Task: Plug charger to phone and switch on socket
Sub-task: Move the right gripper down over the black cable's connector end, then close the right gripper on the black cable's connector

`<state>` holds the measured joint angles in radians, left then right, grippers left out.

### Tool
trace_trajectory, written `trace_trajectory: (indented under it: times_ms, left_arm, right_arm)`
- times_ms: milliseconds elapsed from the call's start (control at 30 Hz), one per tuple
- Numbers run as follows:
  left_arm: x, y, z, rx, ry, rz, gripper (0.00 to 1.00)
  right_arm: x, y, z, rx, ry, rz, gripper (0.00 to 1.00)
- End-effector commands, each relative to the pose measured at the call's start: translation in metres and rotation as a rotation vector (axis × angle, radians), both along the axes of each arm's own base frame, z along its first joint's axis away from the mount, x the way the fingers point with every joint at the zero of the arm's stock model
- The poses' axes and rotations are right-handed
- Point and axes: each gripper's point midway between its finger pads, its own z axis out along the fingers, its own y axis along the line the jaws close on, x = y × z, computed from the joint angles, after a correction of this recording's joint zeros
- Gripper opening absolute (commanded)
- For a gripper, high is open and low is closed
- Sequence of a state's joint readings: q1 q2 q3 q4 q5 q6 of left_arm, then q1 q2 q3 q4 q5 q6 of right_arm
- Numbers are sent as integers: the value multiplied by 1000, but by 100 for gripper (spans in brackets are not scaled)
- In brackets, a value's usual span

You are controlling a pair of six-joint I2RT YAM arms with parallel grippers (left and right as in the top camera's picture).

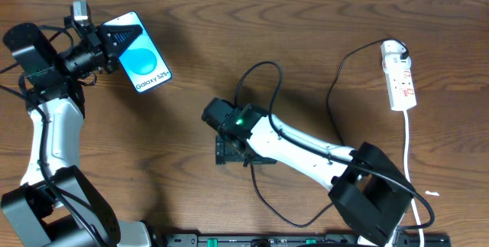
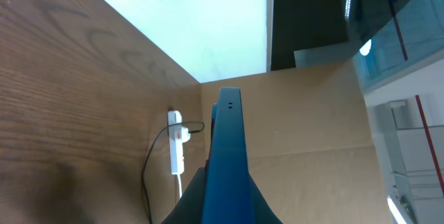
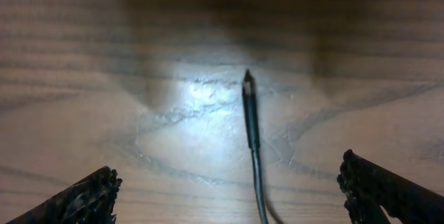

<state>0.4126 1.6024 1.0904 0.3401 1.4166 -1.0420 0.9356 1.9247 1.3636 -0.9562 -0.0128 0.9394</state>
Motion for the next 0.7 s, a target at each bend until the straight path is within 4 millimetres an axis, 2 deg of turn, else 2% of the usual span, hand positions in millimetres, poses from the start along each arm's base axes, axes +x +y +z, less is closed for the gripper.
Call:
trace_trajectory:
  times_ms: [0,167,433,533,667]
  left_arm:
    - [-7,-2,12,15,-45,-25,7]
    - [-7,-2,12,15,-45,-24,7]
    - [-7,-2,12,15,-45,-24,7]
    - [-7,-2,12,15,-45,-24,7]
    - [-7,-2,12,15,-45,-24,7]
  right_arm:
    - [-5,-4,-15,-42,24,-10,99]
    - [-6,-8,-31,-53,83,-31,99]
    - [-4,-10,-32,-43,105,-42,94]
    - [-4,-10,-33,-43,105,-42,88]
    - [-4,-10,-33,-43,105,-42,73]
